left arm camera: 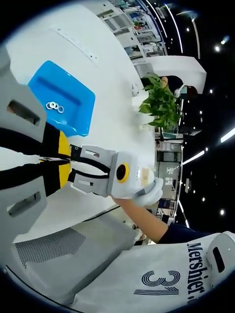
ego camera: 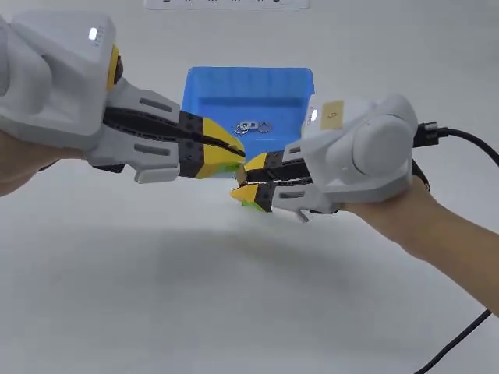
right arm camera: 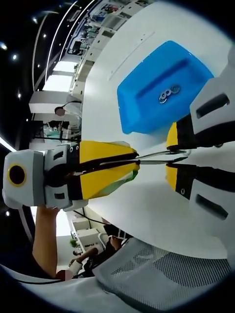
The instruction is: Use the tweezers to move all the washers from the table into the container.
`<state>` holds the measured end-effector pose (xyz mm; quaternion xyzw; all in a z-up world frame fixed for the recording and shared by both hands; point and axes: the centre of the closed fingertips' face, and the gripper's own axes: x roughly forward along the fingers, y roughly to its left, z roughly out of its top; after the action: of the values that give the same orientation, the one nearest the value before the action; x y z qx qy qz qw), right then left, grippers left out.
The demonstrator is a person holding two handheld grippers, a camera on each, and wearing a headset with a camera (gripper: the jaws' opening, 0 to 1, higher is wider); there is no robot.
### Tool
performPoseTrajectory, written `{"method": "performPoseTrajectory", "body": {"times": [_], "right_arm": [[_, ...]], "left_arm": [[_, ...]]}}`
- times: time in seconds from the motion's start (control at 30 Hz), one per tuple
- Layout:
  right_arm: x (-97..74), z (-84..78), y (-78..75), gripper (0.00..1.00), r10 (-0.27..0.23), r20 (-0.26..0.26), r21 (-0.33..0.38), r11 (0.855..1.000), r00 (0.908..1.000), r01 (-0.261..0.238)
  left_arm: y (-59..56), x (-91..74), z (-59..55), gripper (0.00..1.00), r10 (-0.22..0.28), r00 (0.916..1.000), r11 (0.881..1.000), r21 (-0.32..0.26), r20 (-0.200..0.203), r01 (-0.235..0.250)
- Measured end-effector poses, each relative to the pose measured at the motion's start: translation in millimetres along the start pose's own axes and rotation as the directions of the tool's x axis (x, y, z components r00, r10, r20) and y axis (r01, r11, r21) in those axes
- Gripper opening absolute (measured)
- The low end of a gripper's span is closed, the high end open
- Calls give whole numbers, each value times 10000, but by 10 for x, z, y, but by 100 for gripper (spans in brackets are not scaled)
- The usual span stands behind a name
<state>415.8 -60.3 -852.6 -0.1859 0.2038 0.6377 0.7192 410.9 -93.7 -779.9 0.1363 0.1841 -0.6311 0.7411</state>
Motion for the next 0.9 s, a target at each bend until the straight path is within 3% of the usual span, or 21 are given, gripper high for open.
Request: {"method": "performPoseTrajectory", "body": {"times": [0.5, 0.9], "right_arm": [[50, -47, 15, 13, 116, -114, 140, 9998, 9999, -114], [14, -88, 14, 13, -3, -249, 54, 10000, 9997, 4]], "left_arm": [[22, 23, -78, 6, 3, 9999, 10000, -76, -142, -4], [42, 57, -74, 6, 45, 9999, 10000, -33, -102, -45]]}}
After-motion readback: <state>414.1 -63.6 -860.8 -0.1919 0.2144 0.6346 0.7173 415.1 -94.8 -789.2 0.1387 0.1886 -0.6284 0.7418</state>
